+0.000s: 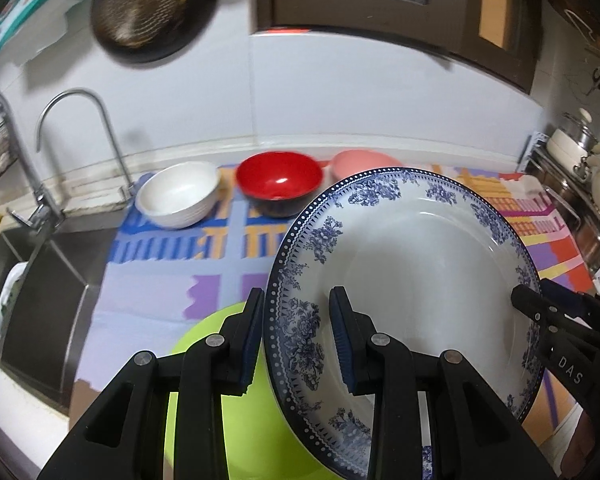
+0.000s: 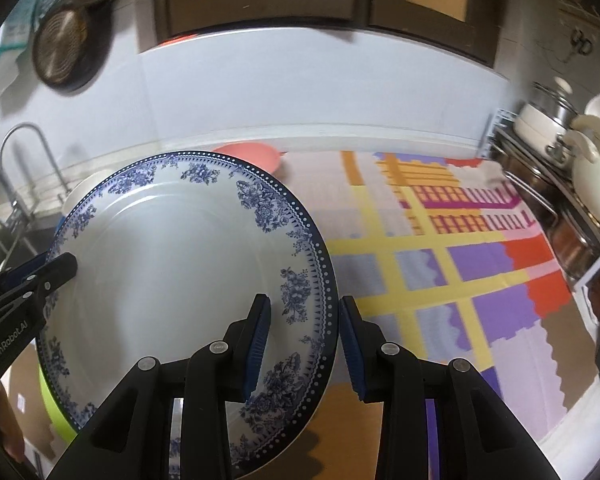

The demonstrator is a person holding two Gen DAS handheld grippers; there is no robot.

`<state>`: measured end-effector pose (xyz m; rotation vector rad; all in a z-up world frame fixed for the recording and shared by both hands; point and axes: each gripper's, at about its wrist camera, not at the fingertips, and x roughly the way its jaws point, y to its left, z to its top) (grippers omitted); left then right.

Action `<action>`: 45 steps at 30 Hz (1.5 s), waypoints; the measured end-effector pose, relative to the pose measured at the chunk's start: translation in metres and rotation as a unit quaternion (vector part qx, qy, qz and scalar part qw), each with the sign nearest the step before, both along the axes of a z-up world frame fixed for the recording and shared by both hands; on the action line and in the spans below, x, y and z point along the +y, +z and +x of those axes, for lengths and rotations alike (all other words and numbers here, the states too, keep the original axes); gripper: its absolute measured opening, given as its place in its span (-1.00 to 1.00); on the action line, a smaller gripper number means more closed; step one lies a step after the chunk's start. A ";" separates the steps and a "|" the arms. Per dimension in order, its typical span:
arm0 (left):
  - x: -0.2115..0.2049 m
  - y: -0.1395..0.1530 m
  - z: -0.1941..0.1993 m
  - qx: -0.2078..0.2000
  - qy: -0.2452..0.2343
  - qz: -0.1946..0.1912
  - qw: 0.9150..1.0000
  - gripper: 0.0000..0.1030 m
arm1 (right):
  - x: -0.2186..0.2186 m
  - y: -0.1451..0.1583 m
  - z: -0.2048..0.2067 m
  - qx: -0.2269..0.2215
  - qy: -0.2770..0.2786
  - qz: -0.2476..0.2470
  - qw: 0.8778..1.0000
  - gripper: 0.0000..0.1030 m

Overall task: Organize plates and bowls
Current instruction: 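Carry the blue-patterned plate with the left gripper back toward the green plate, then lower the blue-patterned plate onto the green plate and open the left gripper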

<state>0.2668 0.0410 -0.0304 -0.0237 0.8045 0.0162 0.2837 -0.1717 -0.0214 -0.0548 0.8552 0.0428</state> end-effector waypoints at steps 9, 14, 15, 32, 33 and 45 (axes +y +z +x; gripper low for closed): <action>0.044 -0.018 -0.020 0.029 0.040 0.002 0.999 -0.35 | 0.051 -0.018 -0.003 0.025 0.058 -0.009 0.998 -0.30; 0.064 -0.032 -0.029 0.049 0.065 0.002 0.997 -0.35 | 0.073 -0.030 -0.003 0.048 0.082 -0.008 0.995 -0.30; 0.067 -0.035 -0.030 0.053 0.068 0.002 0.996 -0.35 | 0.078 -0.034 -0.003 0.052 0.089 -0.010 0.995 -0.30; 0.090 -0.076 -0.034 0.112 0.101 -0.005 0.988 -0.32 | 0.116 -0.080 0.004 0.128 0.134 -0.029 0.982 -0.30; 0.091 -0.077 -0.033 0.114 0.102 -0.006 0.988 -0.32 | 0.117 -0.082 0.004 0.130 0.135 -0.029 0.982 -0.30; 0.091 -0.087 -0.031 0.133 0.102 -0.009 0.986 -0.29 | 0.120 -0.087 0.005 0.140 0.139 -0.039 0.980 -0.29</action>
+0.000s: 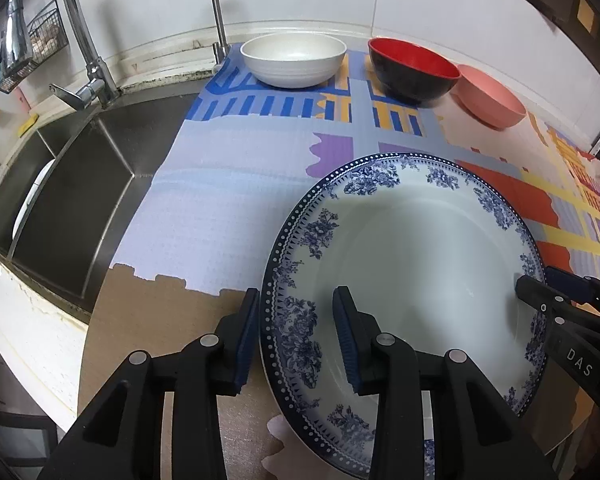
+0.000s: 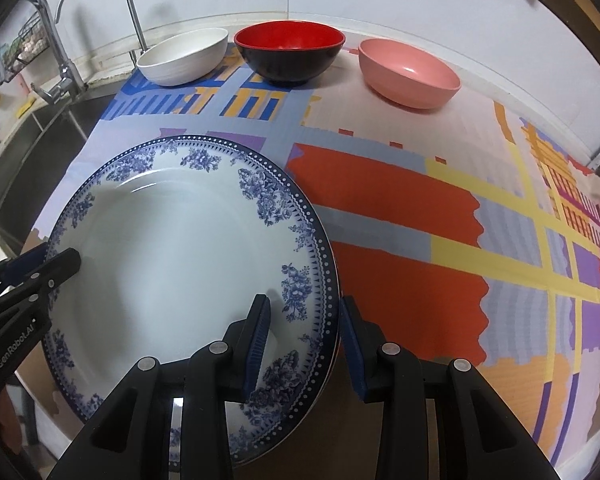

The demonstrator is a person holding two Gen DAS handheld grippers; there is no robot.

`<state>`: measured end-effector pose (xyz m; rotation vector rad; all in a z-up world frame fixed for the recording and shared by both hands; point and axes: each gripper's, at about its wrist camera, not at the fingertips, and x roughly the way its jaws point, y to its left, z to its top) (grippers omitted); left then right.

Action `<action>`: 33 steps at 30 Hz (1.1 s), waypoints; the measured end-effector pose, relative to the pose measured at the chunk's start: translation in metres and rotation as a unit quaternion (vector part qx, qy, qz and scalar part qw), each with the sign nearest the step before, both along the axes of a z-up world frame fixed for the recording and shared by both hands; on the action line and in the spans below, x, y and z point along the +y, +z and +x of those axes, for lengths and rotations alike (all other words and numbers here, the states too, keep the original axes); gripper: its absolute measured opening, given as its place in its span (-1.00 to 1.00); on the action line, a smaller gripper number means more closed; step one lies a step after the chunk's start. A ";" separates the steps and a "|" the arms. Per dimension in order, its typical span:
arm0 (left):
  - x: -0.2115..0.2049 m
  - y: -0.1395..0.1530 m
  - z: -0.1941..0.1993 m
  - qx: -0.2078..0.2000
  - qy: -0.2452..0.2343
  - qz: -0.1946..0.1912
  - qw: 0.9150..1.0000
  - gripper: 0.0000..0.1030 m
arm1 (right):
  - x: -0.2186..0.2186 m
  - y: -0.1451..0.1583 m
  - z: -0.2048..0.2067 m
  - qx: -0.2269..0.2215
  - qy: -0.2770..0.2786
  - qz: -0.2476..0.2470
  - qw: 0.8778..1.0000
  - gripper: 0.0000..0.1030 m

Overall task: Organize plates and bowls
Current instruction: 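Lower the blue-patterned plate onto the green plate and open the left gripper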

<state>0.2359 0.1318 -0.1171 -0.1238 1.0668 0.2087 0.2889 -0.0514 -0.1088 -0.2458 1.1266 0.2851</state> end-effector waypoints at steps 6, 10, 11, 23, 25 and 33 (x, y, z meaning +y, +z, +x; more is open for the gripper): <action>-0.001 -0.004 0.001 0.006 0.001 0.002 1.000 -0.29 | 0.000 -0.002 0.000 0.005 0.001 -0.001 1.000 -0.28; -0.002 -0.005 0.002 0.007 0.001 0.004 1.000 -0.25 | -0.001 -0.003 -0.001 0.002 0.004 -0.001 1.000 -0.28; -0.003 -0.005 0.002 0.008 -0.001 0.004 1.000 -0.21 | -0.001 -0.003 -0.001 0.001 0.004 -0.001 1.000 -0.28; -0.011 0.014 0.004 -0.028 -0.007 0.031 0.999 0.28 | -0.011 0.002 0.005 -0.002 -0.014 0.013 1.000 -0.06; -0.013 0.019 0.005 -0.036 -0.009 0.032 0.999 0.28 | -0.013 0.007 0.005 -0.009 -0.014 0.017 1.000 -0.06; -0.033 0.048 0.017 -0.074 -0.030 0.022 0.997 0.28 | -0.031 0.030 0.009 -0.042 -0.026 0.035 0.998 -0.06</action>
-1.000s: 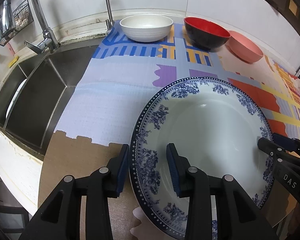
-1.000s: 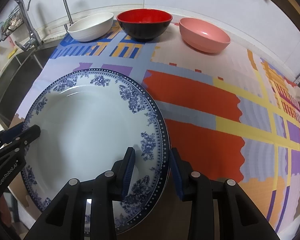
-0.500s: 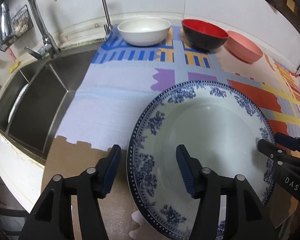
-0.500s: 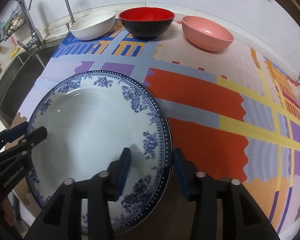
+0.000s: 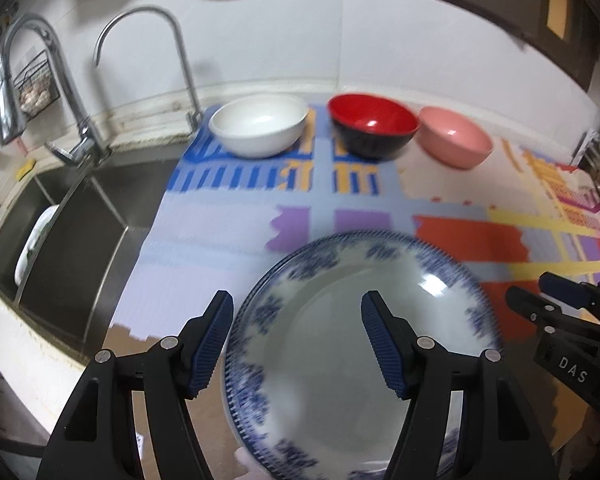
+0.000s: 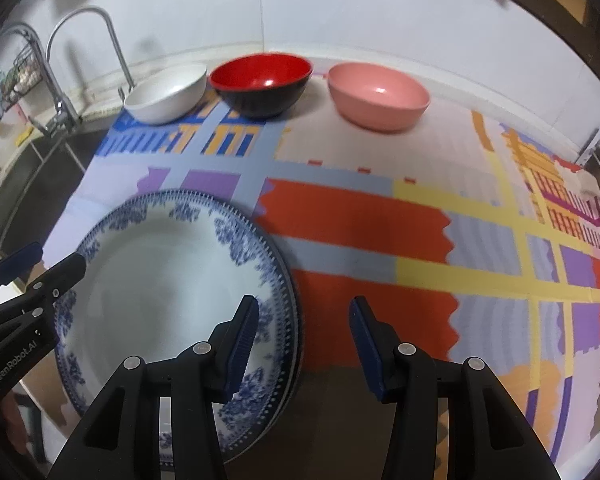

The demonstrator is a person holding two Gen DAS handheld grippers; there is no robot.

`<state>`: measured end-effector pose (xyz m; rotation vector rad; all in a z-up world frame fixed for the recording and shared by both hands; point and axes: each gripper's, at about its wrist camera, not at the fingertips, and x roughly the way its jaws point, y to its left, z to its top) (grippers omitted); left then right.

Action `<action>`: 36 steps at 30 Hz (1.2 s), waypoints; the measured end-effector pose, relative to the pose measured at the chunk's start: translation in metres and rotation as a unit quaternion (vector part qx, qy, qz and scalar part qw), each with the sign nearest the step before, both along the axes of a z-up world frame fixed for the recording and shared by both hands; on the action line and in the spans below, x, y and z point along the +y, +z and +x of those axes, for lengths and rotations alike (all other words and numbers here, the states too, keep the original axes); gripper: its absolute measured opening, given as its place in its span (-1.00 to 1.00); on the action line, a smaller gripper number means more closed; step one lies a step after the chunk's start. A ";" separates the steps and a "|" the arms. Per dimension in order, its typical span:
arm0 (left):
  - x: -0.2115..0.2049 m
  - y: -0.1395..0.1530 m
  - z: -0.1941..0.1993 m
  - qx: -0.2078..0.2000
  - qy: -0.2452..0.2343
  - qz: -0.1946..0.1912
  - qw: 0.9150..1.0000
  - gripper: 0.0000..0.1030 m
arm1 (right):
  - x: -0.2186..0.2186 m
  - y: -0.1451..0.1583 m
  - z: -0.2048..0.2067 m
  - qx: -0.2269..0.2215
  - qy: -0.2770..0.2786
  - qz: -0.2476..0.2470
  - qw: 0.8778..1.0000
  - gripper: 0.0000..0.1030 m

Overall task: Organize plates and bowls
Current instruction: 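Lower the blue-patterned plate onto the green plate and open the left gripper, then move the left gripper to the rim of the pink bowl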

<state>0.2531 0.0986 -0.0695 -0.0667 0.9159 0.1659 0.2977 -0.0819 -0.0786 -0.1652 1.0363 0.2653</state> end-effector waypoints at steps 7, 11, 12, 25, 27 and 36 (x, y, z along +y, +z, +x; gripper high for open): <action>-0.030 0.022 0.021 -0.032 -0.027 -0.002 0.999 0.27 | -0.028 0.022 0.011 -0.031 -0.027 0.021 0.999 -0.06; -0.046 0.031 0.034 -0.042 -0.040 -0.010 0.998 0.26 | -0.044 0.030 0.019 -0.043 -0.039 0.032 0.998 -0.06; -0.051 0.033 0.039 -0.046 -0.043 -0.012 0.998 0.26 | -0.048 0.032 0.022 -0.047 -0.041 0.035 0.997 -0.06; -0.096 0.054 0.086 -0.073 -0.069 -0.010 0.995 0.20 | -0.085 0.053 0.059 -0.090 -0.051 0.047 0.994 -0.06; -0.102 0.056 0.095 -0.077 -0.070 -0.010 0.995 0.19 | -0.089 0.055 0.066 -0.096 -0.051 0.053 0.993 -0.06; -0.119 0.045 0.142 -0.067 -0.067 -0.019 0.995 0.08 | -0.103 0.049 0.110 -0.099 -0.059 0.068 0.991 -0.07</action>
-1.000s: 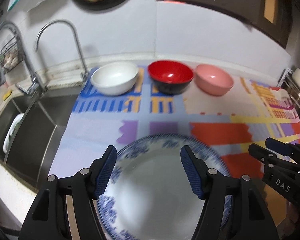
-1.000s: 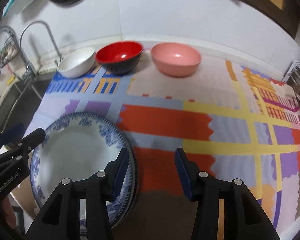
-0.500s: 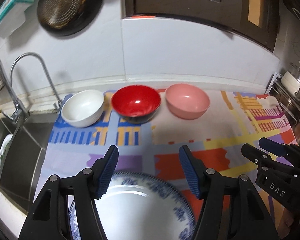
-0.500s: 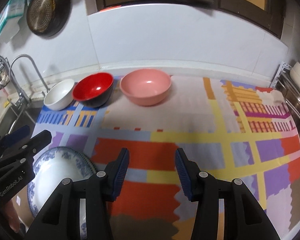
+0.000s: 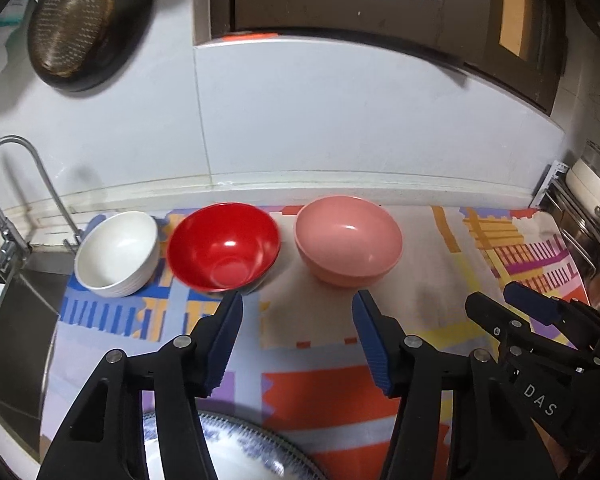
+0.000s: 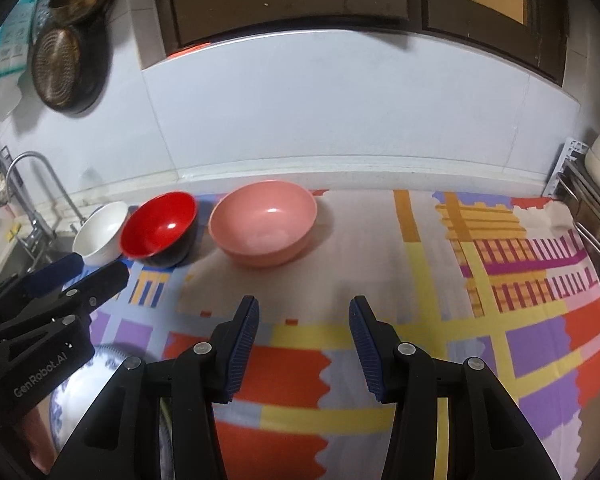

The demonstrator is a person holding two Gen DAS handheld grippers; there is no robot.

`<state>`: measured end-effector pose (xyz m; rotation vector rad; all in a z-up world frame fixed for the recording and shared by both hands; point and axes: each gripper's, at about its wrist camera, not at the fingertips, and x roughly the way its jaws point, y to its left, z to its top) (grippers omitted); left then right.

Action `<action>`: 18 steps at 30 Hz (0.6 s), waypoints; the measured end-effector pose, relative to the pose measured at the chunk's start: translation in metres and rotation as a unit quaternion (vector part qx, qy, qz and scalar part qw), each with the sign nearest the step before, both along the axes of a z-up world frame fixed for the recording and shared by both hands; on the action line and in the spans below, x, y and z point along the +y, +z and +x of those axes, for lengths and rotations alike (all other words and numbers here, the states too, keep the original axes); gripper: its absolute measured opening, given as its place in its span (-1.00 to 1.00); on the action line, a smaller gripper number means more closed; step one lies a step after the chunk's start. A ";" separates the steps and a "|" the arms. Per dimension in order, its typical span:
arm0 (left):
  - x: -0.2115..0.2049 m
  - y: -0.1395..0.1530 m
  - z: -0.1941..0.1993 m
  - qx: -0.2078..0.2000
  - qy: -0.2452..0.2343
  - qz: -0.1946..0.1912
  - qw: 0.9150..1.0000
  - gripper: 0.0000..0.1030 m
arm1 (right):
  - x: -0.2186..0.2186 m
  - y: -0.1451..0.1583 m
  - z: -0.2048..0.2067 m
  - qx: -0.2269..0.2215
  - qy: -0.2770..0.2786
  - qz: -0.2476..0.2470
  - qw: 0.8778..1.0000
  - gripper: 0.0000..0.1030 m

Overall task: Organize plates and bowls
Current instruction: 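Move the left gripper to the rim of the pink bowl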

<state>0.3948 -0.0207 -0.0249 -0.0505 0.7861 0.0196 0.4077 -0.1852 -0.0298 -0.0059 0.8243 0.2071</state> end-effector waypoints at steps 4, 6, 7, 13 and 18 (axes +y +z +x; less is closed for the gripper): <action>-0.003 -0.011 0.022 0.012 0.010 -0.007 1.000 0.01 | -0.002 -0.006 0.019 -0.003 0.001 0.002 1.000 -0.07; -0.005 -0.017 0.033 0.018 0.012 -0.010 1.000 -0.01 | -0.003 -0.009 0.028 -0.003 0.005 0.003 1.000 -0.07; -0.006 -0.019 0.036 0.020 0.013 -0.010 1.000 -0.02 | -0.003 -0.012 0.033 -0.003 0.006 0.003 1.000 -0.07; -0.016 -0.033 0.064 0.034 0.015 -0.011 0.999 -0.09 | -0.004 -0.022 0.060 -0.001 0.019 0.007 1.000 -0.08; -0.023 -0.043 0.081 0.043 0.017 -0.010 0.999 -0.11 | -0.005 -0.031 0.084 0.005 0.024 0.019 0.999 -0.11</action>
